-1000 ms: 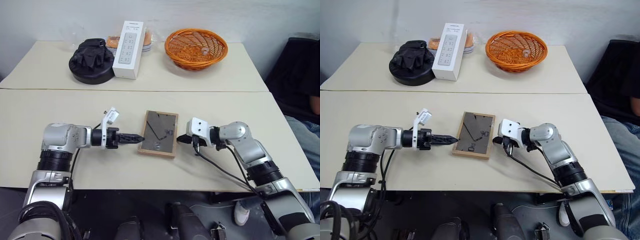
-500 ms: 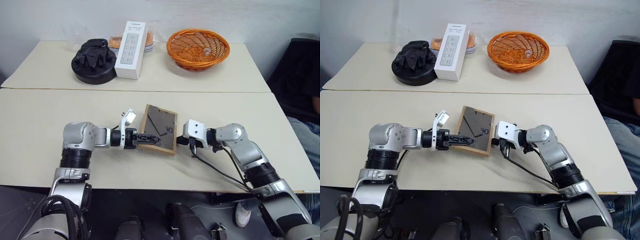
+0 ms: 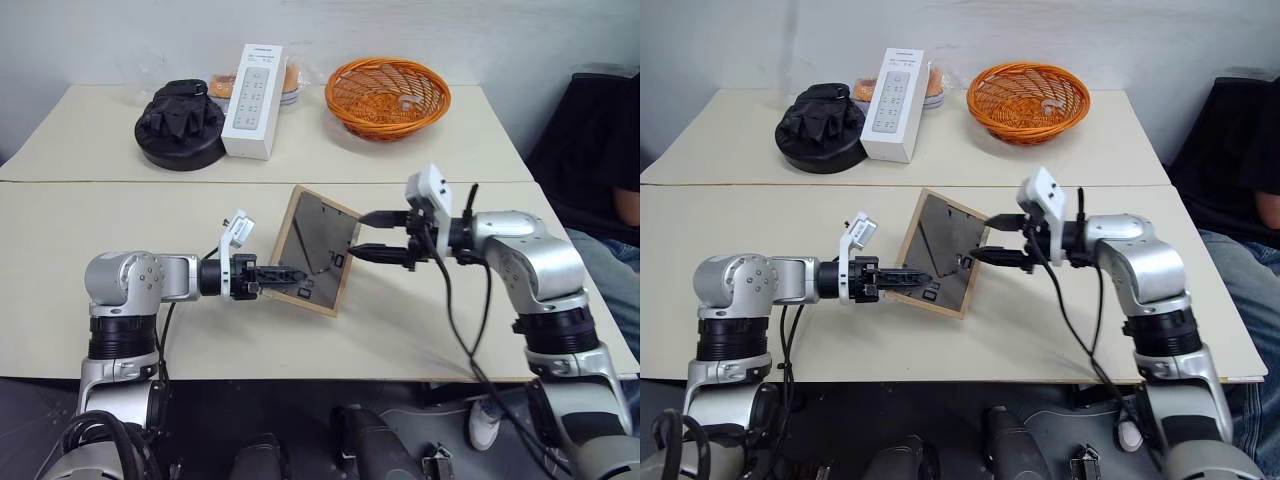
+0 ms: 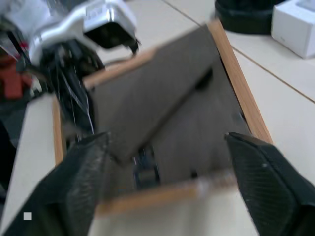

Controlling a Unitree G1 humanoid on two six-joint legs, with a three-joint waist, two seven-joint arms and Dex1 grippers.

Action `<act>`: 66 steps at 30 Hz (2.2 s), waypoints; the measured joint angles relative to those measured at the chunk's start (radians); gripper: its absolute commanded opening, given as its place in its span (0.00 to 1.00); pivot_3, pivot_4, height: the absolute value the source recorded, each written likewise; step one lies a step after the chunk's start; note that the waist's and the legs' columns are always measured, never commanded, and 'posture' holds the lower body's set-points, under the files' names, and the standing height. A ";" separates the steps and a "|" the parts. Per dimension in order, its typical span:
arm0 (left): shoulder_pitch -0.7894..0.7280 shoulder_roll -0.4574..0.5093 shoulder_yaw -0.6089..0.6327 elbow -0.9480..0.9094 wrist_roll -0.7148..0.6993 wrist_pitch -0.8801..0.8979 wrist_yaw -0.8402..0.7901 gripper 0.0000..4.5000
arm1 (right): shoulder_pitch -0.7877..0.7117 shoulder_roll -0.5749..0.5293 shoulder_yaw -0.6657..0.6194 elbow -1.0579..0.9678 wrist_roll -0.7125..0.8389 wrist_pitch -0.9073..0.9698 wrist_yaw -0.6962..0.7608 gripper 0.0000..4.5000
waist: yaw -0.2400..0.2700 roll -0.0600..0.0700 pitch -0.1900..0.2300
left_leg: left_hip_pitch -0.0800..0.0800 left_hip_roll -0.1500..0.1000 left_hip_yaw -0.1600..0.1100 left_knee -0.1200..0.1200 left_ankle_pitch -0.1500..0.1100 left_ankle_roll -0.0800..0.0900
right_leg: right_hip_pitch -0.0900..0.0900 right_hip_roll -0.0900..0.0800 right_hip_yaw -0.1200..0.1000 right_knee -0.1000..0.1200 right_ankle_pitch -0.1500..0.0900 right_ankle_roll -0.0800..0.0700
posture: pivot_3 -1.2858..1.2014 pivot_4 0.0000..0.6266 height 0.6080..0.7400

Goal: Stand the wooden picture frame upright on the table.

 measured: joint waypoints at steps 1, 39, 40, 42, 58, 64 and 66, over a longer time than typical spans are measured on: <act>0.000 -0.003 0.001 -0.003 -0.002 -0.003 0.004 0.28 | -0.007 0.018 0.006 0.005 0.001 0.007 -0.014 1.00 | 0.001 0.000 0.000 | 0.000 0.000 0.000 0.000 0.000 0.000 | 0.000 0.000 0.000 0.000 0.000 0.000 | 0.52 0.24 1.00; -0.105 0.033 -0.004 0.044 -0.093 0.023 0.020 0.28 | -0.023 -0.150 0.248 0.476 -1.318 -1.715 -1.120 1.00 | -0.028 -0.002 0.001 | 0.000 0.000 0.003 -0.002 0.001 -0.002 | -0.002 0.003 0.004 0.000 0.000 0.000 | 0.52 0.24 1.00; -0.108 0.033 0.001 0.044 -0.099 0.033 0.021 0.28 | -0.045 -0.136 0.269 0.502 -1.360 -1.714 -1.180 0.96 | -0.030 -0.002 0.001 | 0.001 0.000 0.003 -0.002 0.001 -0.002 | -0.002 0.003 0.004 0.000 0.000 0.000 | 0.52 0.24 1.00; -0.115 0.031 0.003 0.045 -0.108 0.043 0.024 0.28 | -0.084 -0.112 0.306 0.547 -1.425 -1.707 -1.284 0.88 | -0.032 -0.002 0.001 | 0.001 0.000 0.003 -0.002 0.002 -0.003 | -0.002 0.003 0.004 0.001 -0.001 -0.001 | 0.52 0.24 1.00; 0.120 0.337 0.132 -0.150 -0.143 -0.096 -0.039 1.00 | -0.183 -0.113 0.394 0.742 -1.406 -1.784 -1.422 0.29 | -0.061 -0.002 0.001 | 0.005 0.000 0.004 -0.007 0.003 -0.005 | -0.001 0.003 0.004 0.002 -0.002 -0.003 | 0.52 0.24 1.00; 0.387 0.417 0.355 -0.491 -0.167 -0.333 -0.125 1.00 | -0.081 0.005 0.371 0.677 -0.542 -1.547 -0.679 0.29 | -0.055 -0.004 0.001 | 0.010 0.002 0.000 -0.007 0.003 -0.005 | 0.006 0.003 0.001 0.000 -0.002 -0.003 | 0.52 0.24 1.00; 0.409 0.400 0.386 -0.534 -0.180 -0.370 -0.105 1.00 | -0.010 0.040 0.351 0.527 -0.206 -1.211 -0.420 0.29 | -0.041 -0.003 0.002 | 0.009 0.002 -0.001 -0.005 0.003 -0.004 | 0.006 0.002 0.000 0.001 -0.002 -0.003 | 0.52 0.24 1.00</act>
